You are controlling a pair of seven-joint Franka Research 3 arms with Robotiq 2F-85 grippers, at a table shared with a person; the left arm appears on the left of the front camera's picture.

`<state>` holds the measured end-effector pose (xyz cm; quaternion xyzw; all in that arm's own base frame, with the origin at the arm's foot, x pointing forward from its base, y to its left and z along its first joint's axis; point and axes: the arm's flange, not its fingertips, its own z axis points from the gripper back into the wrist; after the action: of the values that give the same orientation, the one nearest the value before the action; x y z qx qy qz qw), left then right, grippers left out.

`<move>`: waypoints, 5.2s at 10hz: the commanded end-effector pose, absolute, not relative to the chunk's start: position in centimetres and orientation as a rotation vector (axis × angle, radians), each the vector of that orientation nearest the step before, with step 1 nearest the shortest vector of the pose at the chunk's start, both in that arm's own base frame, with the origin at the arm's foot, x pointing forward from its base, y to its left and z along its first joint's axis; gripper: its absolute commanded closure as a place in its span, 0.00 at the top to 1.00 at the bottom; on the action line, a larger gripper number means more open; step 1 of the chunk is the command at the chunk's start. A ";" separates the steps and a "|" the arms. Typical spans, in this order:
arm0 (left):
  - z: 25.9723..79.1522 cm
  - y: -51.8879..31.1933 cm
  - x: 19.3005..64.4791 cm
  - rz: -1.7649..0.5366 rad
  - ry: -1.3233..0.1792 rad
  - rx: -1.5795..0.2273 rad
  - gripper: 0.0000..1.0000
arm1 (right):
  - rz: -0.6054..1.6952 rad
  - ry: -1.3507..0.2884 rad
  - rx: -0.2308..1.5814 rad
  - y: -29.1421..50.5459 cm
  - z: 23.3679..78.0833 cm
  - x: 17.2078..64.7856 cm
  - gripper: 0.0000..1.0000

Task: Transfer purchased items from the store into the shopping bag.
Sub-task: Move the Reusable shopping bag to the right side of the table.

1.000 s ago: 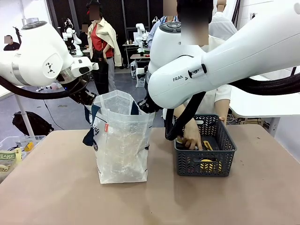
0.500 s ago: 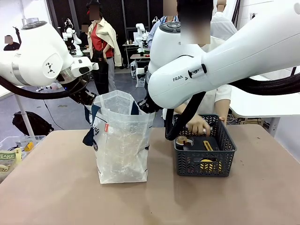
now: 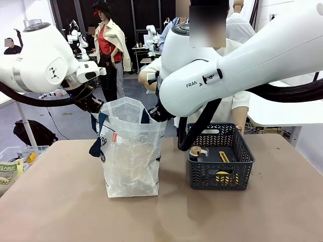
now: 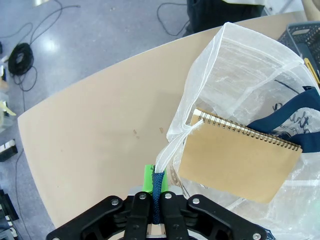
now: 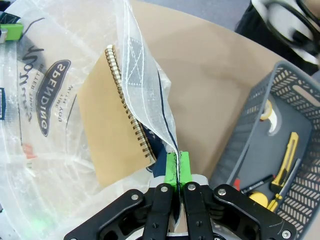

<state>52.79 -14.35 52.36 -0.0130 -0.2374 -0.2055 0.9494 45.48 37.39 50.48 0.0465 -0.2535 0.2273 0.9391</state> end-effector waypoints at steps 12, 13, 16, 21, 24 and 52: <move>52.5 -14.1 52.7 -0.414 -0.479 -0.022 0.00 | 0.465 -0.515 0.098 37.5 50.4 45.4 0.00; 52.5 -14.1 52.7 -0.414 -0.479 -0.022 0.00 | 0.465 -0.515 0.098 37.5 50.4 45.4 0.00; 52.5 -14.1 52.7 -0.414 -0.479 -0.022 0.00 | 0.465 -0.515 0.098 37.5 50.4 45.4 0.00; 52.5 -14.1 52.7 -0.414 -0.479 -0.022 0.00 | 0.465 -0.515 0.098 37.5 50.4 45.4 0.00; 52.5 -14.1 52.7 -0.414 -0.479 -0.022 0.00 | 0.465 -0.515 0.098 37.5 50.4 45.4 0.00; 52.5 -14.1 52.7 -0.414 -0.479 -0.022 0.00 | 0.465 -0.515 0.098 37.5 50.4 45.4 0.00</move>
<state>52.79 -14.35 52.35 -0.0130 -0.2371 -0.2055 0.9494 45.48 37.39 50.48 0.0465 -0.2535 0.2273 0.9391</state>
